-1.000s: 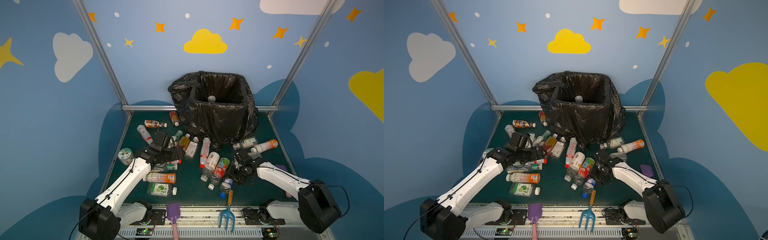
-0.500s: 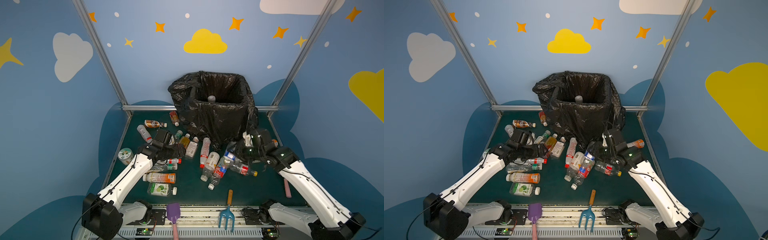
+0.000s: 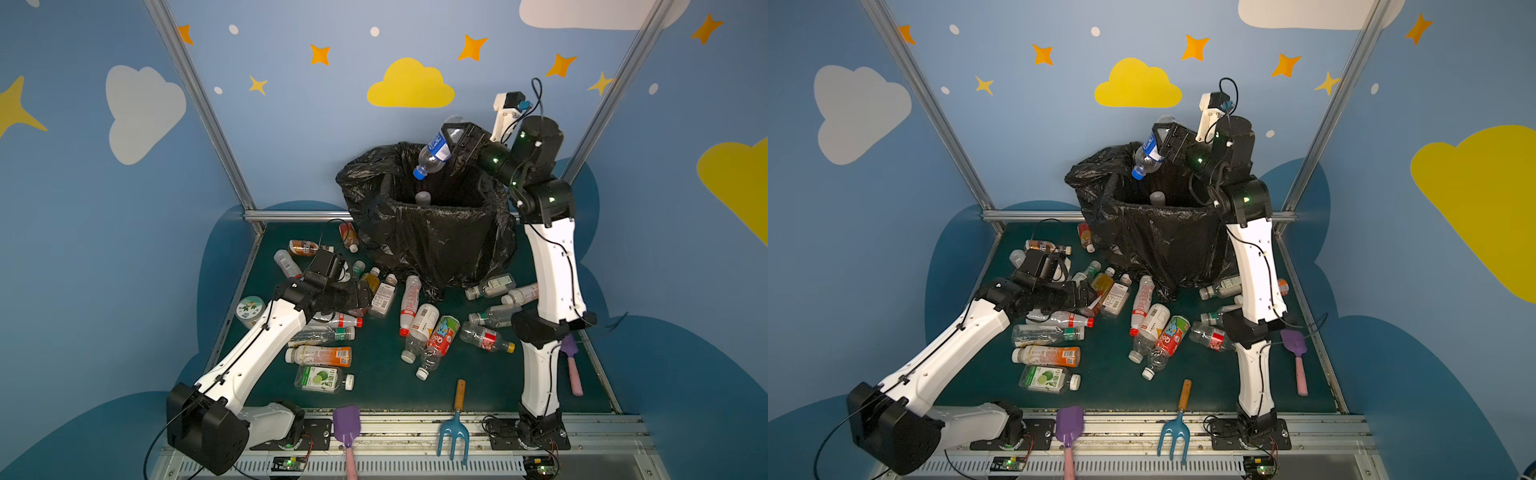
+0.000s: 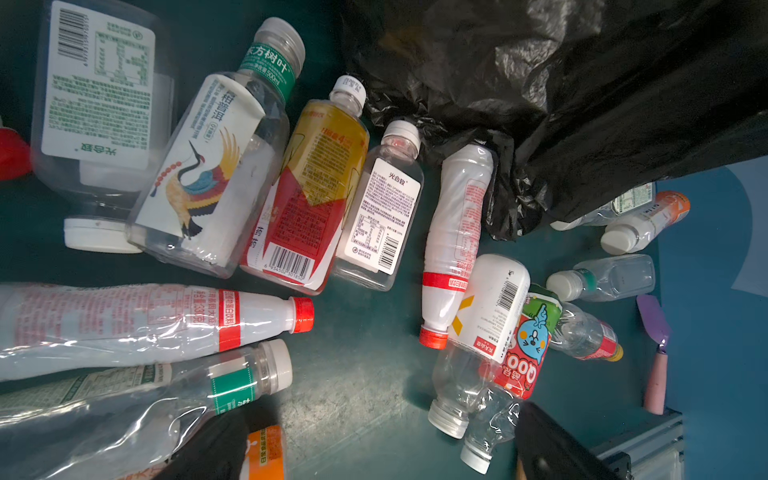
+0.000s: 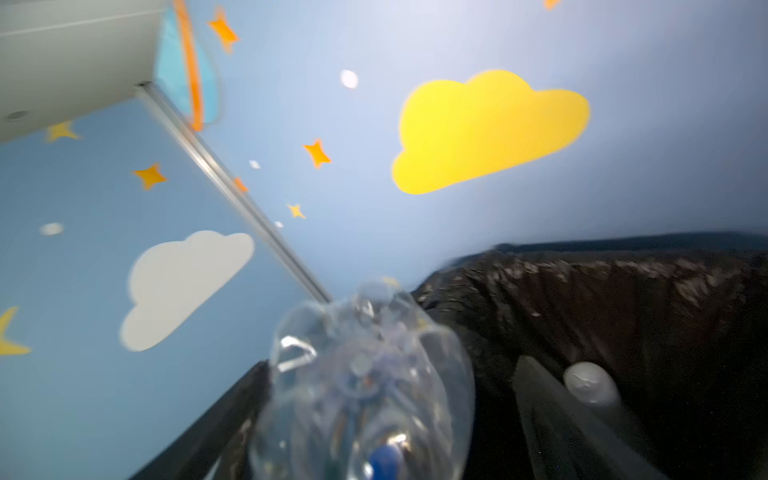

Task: Throw the plastic bottles in the bin
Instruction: 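Lift the blue-label bottle with the right gripper over the bin and release it, then lower the right gripper back to the pile while the left gripper descends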

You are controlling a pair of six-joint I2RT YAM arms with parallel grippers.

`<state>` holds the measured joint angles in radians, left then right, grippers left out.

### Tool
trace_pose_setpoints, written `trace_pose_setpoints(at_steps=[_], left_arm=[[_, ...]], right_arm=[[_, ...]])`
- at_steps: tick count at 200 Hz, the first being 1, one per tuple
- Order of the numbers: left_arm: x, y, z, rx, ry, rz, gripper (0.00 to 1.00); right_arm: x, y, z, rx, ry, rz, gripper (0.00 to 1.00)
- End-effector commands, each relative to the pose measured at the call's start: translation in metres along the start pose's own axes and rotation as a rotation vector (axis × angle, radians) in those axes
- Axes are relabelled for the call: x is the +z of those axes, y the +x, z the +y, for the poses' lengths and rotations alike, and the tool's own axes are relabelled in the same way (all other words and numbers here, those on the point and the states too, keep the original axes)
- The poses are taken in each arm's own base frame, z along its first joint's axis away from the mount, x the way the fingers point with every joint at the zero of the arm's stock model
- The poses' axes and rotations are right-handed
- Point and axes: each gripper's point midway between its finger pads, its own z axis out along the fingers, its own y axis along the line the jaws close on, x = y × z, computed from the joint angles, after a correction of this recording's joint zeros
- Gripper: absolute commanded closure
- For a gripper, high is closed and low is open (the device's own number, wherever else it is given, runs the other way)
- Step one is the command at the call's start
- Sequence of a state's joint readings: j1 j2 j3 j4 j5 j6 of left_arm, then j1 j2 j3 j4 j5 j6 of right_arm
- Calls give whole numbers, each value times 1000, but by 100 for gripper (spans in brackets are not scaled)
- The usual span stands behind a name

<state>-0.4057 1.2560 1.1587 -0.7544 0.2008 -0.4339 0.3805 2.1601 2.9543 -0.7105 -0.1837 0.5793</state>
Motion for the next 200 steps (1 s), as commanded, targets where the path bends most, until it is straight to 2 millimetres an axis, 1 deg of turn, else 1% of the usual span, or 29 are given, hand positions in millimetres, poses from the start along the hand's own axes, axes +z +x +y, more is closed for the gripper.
trace_pose_setpoints(at_steps=[1,20,28,38,47,59,79,87,111,124,145,156,159,160,170,176,177,190,200], left_arm=[[-16,1,0,10,-8,-6,0],[-20,4,4,4,-16,-20,0],[-20,7,6,0,-19,-21,0],[-18,9,9,-5,-26,-22,0],[-15,11,11,-11,-28,-20,1],[-9,13,11,-15,-23,-4,1],[3,18,8,-16,-15,39,2],[8,20,7,-13,-20,56,2],[21,30,-5,28,-22,114,4],[28,36,-13,58,-29,132,5],[41,42,-19,54,-41,153,7],[48,44,-19,35,-39,165,8],[50,45,-19,32,-42,168,8],[50,44,-19,32,-42,168,8],[56,45,-19,36,-50,181,9],[60,45,-17,42,-64,187,9],[60,45,-17,43,-66,187,9],[65,40,-13,77,-108,185,9],[66,32,-10,114,-142,174,9]], right_arm=[[-19,-14,-18,-6,74,-10,9],[-52,-40,-10,-41,55,-100,9],[-71,-46,-9,-41,50,-141,9],[-96,-50,-10,-48,59,-171,9],[-116,-48,-10,-66,75,-172,9],[-142,-41,-9,-104,105,-152,10],[-177,-20,-14,-173,172,-97,13],[-190,-9,-21,-197,217,-62,14],[-230,34,-56,-232,395,63,18],[-249,64,-76,-222,476,139,19],[-275,121,-107,-169,577,299,21],[-283,153,-120,-123,602,391,22],[-285,164,-123,-102,606,422,22],[-285,164,-123,-102,606,422,22],[-289,193,-131,-44,605,500,24],[-290,207,-133,-11,599,533,25],[-291,212,-135,3,598,546,25],[-291,237,-137,70,577,597,29],[-289,253,-138,115,557,621,33]])
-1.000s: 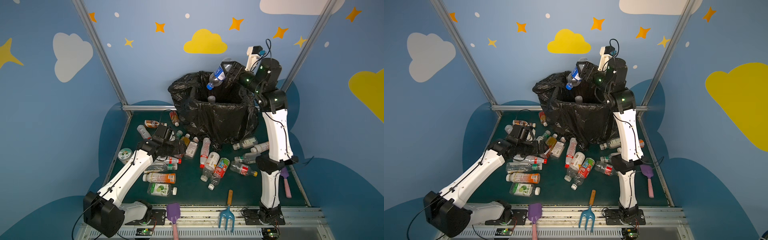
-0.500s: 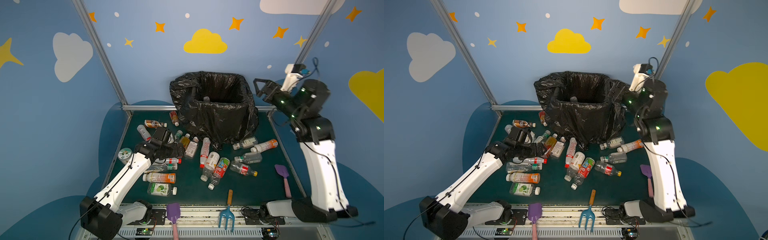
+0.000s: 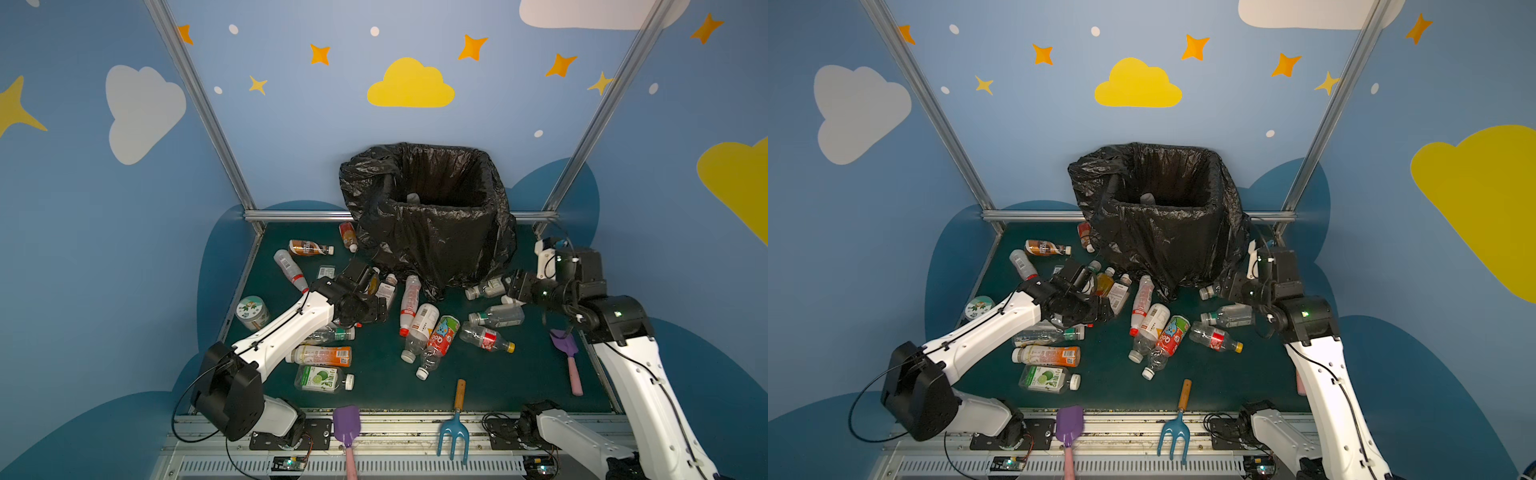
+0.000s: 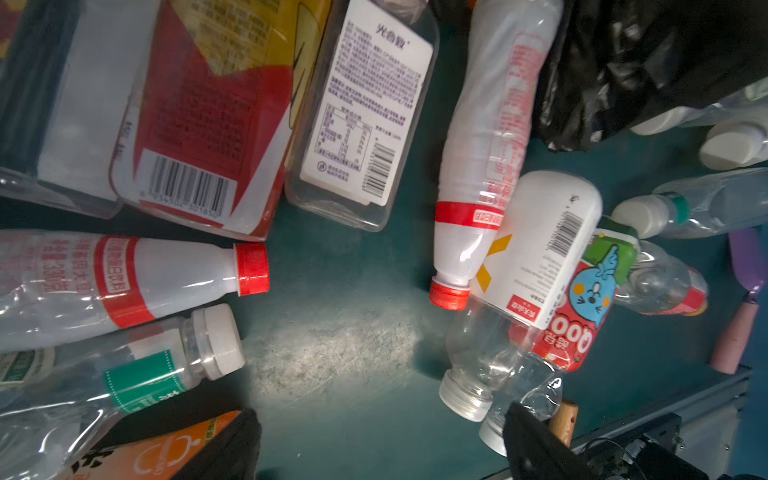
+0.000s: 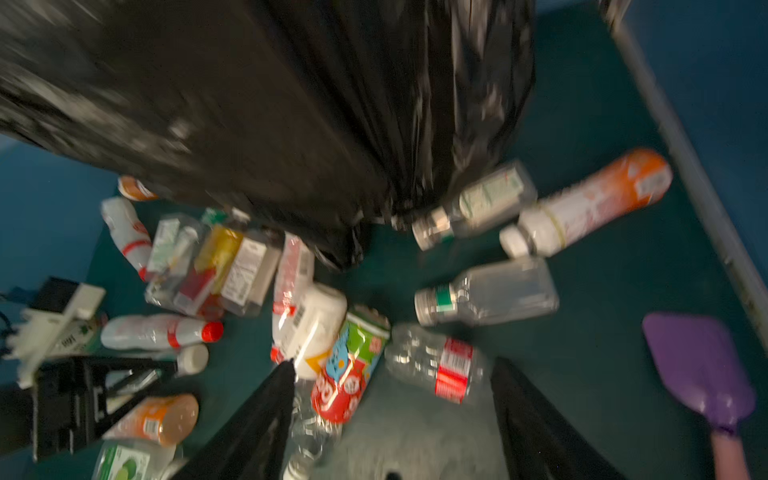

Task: Throw the plastic bottles in the bin
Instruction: 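Lower the right gripper back to the pile while the left gripper descends, then grasp the yellow-label bottle with the left gripper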

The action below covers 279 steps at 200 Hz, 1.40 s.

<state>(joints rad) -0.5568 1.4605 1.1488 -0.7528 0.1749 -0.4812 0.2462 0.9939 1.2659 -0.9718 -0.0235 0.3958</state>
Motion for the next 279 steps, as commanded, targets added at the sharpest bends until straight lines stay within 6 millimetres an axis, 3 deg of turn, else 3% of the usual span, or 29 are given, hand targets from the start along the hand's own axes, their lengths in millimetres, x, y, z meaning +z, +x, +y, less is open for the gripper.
trace_pose_setpoints(at_steps=[1,33,48,101,147,226,279], left_arm=[[-2,-21,3,56,-72,-46,9],[-2,-48,13,162,-207,-28,9],[8,-55,18,218,-258,11,9],[37,-74,29,235,-290,56,11],[52,-91,39,223,-281,54,11],[67,-107,49,216,-285,60,11],[81,-103,54,212,-273,78,13]], right_arm=[[3,38,8,85,-80,107,33],[21,60,16,109,-129,170,38],[25,65,17,96,-126,192,39],[24,67,18,78,-125,193,47],[23,71,15,63,-115,203,46],[17,76,8,42,-92,216,45],[15,80,3,40,-73,219,44]])
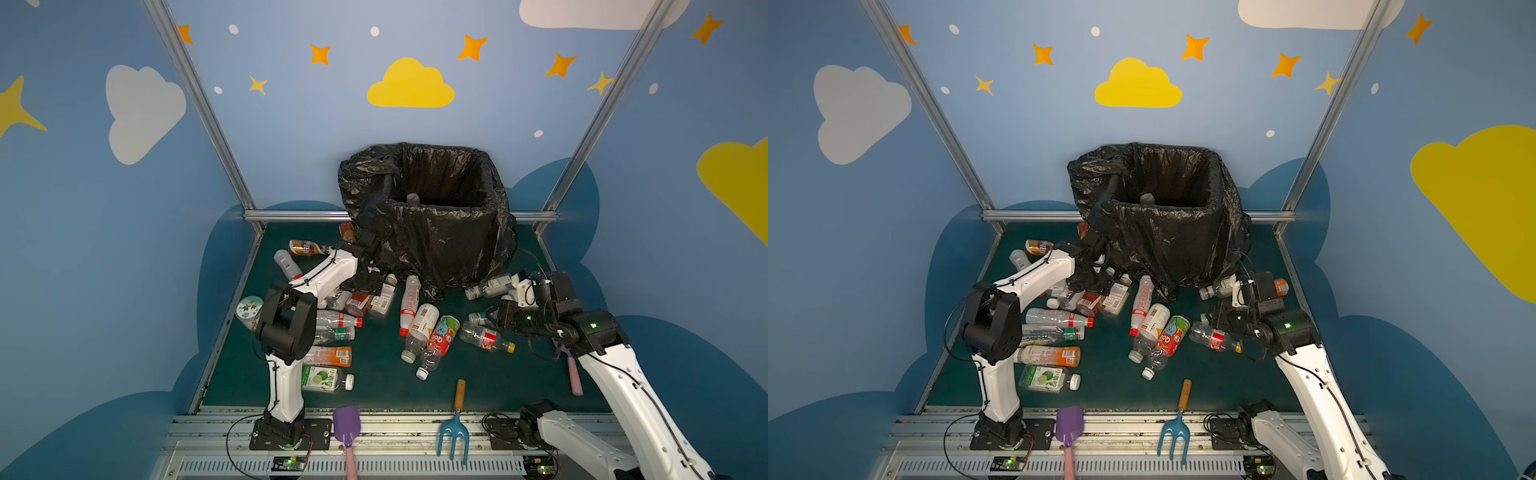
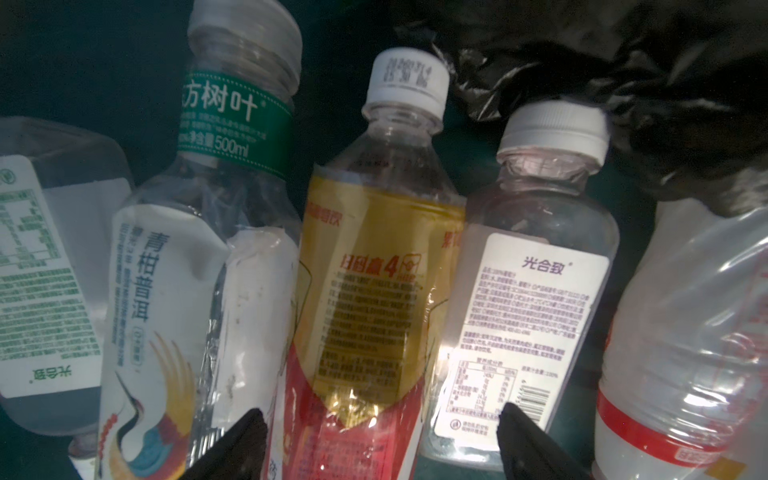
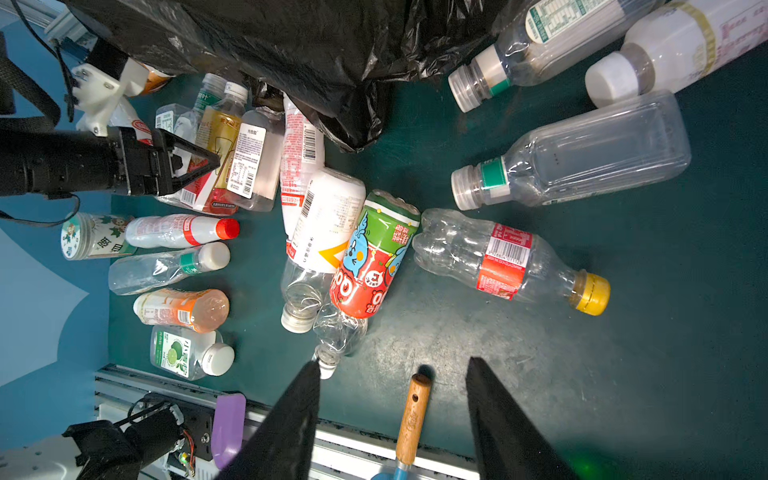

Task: Throw the plastic bottles in the bin
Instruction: 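Grasp the yellow-label bottle with the left gripper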

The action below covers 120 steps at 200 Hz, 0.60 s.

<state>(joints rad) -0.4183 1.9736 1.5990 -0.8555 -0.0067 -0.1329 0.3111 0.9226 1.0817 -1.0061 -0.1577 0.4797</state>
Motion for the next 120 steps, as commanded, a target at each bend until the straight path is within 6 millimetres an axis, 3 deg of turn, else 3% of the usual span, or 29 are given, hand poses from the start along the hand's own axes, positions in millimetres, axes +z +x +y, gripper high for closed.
trace_pose_setpoints(at_steps=[1,120], left_arm=[[13,3,1,6,2,25,13],[40,9,3,11,-3,69,22]], right_arm=[[-3,6,-6,-9,23,6,44],[-9,18,-21,-14,72,12,43]])
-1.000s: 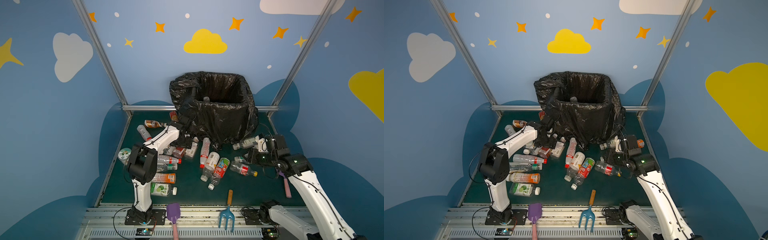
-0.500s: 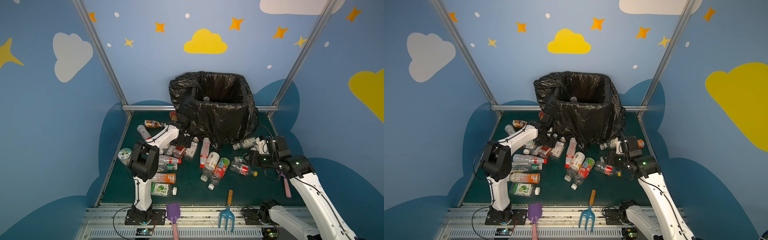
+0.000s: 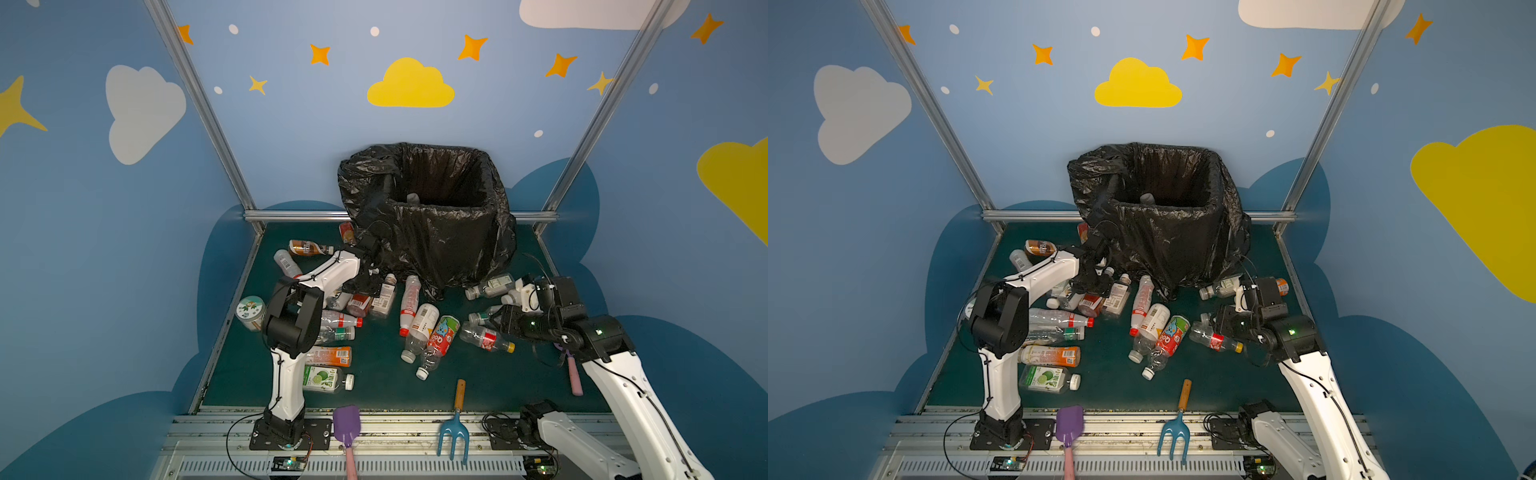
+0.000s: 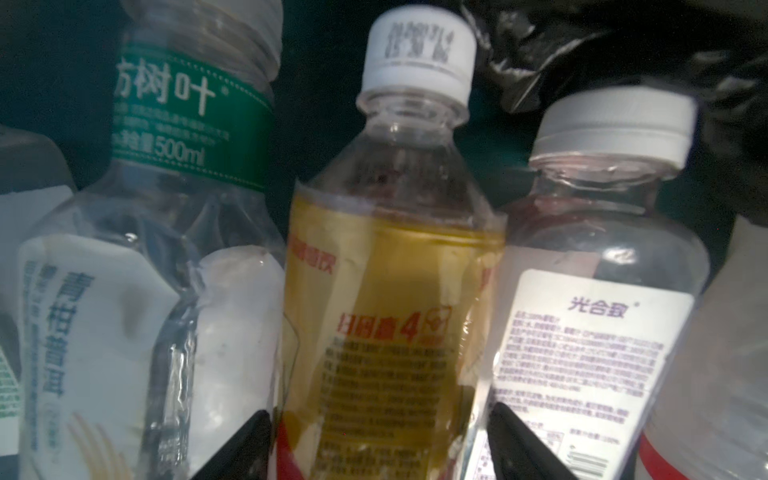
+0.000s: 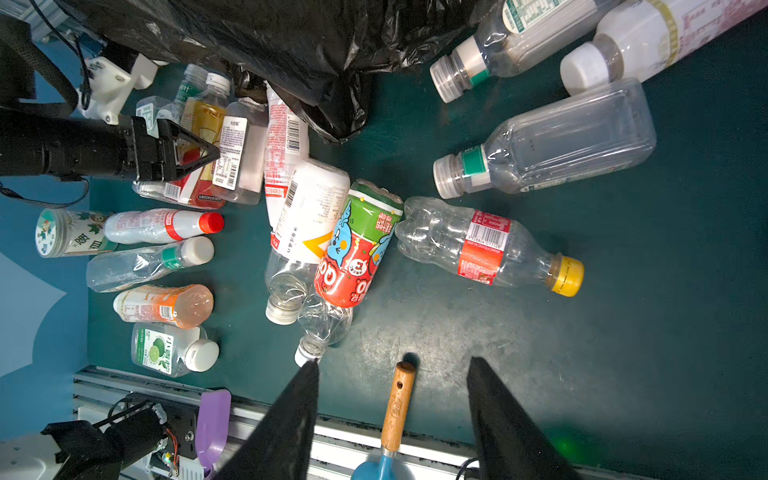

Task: Throw the plastic bottles in the bin
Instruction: 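Grasp the yellow-label bottle with the left gripper, then lift the yellow-label bottle with the left gripper up over the bin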

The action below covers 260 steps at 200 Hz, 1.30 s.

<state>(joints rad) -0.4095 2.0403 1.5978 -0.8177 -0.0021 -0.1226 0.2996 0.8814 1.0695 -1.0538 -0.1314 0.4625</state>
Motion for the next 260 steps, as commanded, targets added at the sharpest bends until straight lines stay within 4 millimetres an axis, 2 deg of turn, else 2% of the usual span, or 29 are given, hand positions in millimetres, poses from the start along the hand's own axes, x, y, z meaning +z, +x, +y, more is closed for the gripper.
trace_pose_setpoints(at_steps=[1,30,74,91,168,215,234,260], left_arm=[[14,8,1,7,2,39,23],[15,9,-1,0,15,34,40],[16,15,-1,-2,20,46,42],[7,18,-1,-10,27,37,44],[-61,36,0,-76,93,-48,46],[-106,47,7,-119,106,-112,46],[-130,51,16,-150,108,-155,46],[-177,54,34,-226,108,-274,46]], right_arm=[[-2,9,-10,-9,36,12,43],[-5,11,-14,-5,47,7,42],[-8,13,-17,-2,60,-3,42],[-8,13,-18,-1,60,-6,42],[-5,7,-14,19,42,-24,42],[0,1,-7,28,13,-23,43],[1,-1,-6,36,7,-30,43],[1,-4,-4,41,4,-35,44]])
